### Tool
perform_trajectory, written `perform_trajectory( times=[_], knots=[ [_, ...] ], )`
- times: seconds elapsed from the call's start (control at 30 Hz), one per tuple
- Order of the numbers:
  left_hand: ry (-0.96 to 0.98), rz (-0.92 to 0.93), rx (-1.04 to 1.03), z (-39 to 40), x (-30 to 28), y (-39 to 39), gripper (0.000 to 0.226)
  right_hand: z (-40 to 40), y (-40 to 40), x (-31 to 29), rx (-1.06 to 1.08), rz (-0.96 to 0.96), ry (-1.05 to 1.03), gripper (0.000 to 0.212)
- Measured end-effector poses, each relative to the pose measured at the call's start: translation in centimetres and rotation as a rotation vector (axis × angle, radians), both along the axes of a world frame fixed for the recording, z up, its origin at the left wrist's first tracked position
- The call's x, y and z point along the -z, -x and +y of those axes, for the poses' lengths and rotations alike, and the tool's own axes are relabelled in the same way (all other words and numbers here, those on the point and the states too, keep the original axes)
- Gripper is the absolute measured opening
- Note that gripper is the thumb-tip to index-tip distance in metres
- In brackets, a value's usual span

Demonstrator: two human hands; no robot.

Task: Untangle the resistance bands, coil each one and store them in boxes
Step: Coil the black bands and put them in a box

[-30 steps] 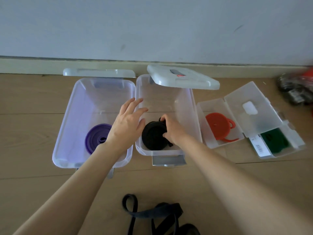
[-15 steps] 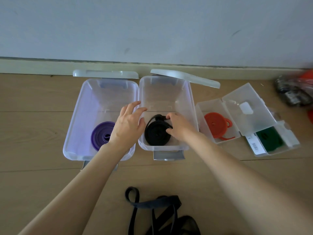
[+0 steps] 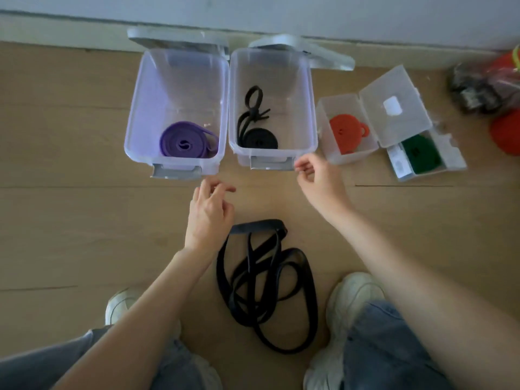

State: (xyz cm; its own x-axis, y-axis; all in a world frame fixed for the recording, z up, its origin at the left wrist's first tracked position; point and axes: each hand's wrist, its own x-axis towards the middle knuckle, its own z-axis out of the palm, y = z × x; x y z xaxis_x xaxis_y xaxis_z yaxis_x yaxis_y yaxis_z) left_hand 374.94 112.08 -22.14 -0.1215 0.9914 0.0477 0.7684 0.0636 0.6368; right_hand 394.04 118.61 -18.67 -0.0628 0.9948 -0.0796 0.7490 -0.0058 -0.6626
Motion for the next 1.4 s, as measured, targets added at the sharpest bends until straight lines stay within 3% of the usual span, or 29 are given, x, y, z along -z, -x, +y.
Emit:
perform_trajectory(
  times=[0.13, 0.23, 0.3, 0.43, 0.53, 0.67, 0.73, 0.87, 0.97, 1.03, 1.13, 1.2, 1.27, 1.4],
  knots=[
    [0.250, 0.027, 0.139, -1.6, 2.1, -0.4, 0.033, -3.3, 0.6, 3.7, -0.184, -0.068, 0.279, 0.020],
    [0.429, 0.124, 0.292, -2.6, 3.6, -0.2, 0.041, -5.0, 1.2, 6.6, -0.376, -0.190, 0.494, 0.045],
    [0.511, 0.155, 0.349, -3.0, 4.0, 0.0, 0.044, -5.5, 1.3, 7.9, -0.352, -0.219, 0.586, 0.046],
    [0.575, 0.182, 0.319, -2.3, 3.1, 0.8, 0.034, -5.2, 0.5, 7.2, -0.230, -0.024, 0.586, 0.028],
    [0.654, 0.094, 0.393, -2.3, 1.4, 1.9, 0.025, -4.6, -0.9, 4.0, -0.252, -0.024, 0.524, 0.025],
    [0.542, -0.121, 0.388, -2.1, -2.9, 1.8, 0.011, -4.3, -2.9, -1.4, -0.396, -0.265, 0.572, 0.020],
    [0.474, -0.175, 0.417, -1.5, -6.1, 1.1, 0.015, -4.4, -3.4, -5.1, -0.389, -0.224, 0.566, 0.019],
    [0.385, -0.252, 0.555, -1.4, -14.5, 0.3, 0.033, -5.8, -3.2, -15.4, -0.328, 0.167, 0.438, 0.013],
    [0.372, -0.389, 0.606, -2.9, -19.9, -0.5, 0.044, -7.6, -2.3, -23.3, -0.303, 0.490, 0.270, 0.025],
    [0.269, -0.543, 0.563, -4.0, -22.8, -1.5, 0.037, -9.0, -1.3, -27.5, -0.346, 0.688, 0.176, 0.032],
    [0.073, -0.730, 0.506, -5.4, -26.1, -3.0, 0.009, -10.9, 0.2, -31.8, -0.440, 0.791, 0.028, 0.032],
    [0.001, -0.765, 0.513, -6.1, -27.5, -3.4, 0.020, -11.7, 0.8, -33.8, -0.417, 0.831, -0.072, 0.019],
    [-0.044, -0.740, 0.482, -6.7, -28.6, -3.0, 0.017, -12.2, 0.7, -35.5, -0.367, 0.737, -0.200, 0.009],
    [-0.114, -0.491, 0.403, -7.3, -30.2, -1.7, 0.015, -13.0, -0.3, -37.6, -0.403, 0.322, -0.294, 0.012]
  ],
)
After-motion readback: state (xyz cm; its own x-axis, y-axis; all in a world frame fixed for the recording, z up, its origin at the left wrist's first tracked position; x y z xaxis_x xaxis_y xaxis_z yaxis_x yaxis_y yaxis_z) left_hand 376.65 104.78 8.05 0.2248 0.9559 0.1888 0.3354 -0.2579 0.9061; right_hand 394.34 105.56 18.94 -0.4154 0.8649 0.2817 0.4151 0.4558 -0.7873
